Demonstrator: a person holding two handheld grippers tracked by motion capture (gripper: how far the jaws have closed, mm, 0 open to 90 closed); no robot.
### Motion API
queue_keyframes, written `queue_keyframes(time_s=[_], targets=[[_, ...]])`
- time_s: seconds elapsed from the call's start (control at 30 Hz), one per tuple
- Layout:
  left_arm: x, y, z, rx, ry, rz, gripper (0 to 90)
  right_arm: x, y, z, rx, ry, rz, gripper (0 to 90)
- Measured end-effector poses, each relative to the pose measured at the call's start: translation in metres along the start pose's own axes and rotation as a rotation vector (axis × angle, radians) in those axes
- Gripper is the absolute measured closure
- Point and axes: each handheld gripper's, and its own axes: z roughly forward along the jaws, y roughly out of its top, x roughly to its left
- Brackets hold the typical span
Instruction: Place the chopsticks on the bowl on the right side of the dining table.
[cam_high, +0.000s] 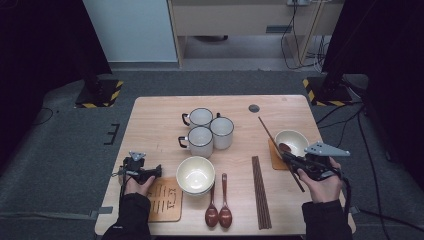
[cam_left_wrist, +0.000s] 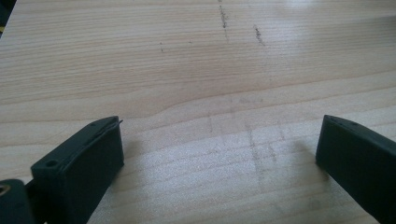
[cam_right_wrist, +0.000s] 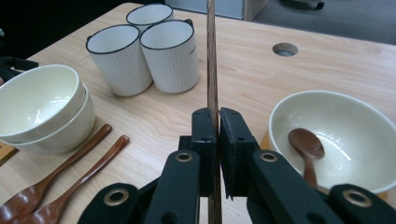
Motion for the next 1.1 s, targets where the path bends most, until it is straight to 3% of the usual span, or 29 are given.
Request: queue_keyframes(time_s=[0.4, 1.1], targets=[[0.0, 0.0, 0.0, 0.0, 0.0, 0.0, 0.0, -0.01, 0.013, 0.001, 0.01, 0.006, -0.003, 85.1], [0.0, 0.0, 0.0, 0.002, 0.0, 0.002, 0.0, -0.046, 0.022, -0.006, 0.015, -0.01, 0.011, 85.1]])
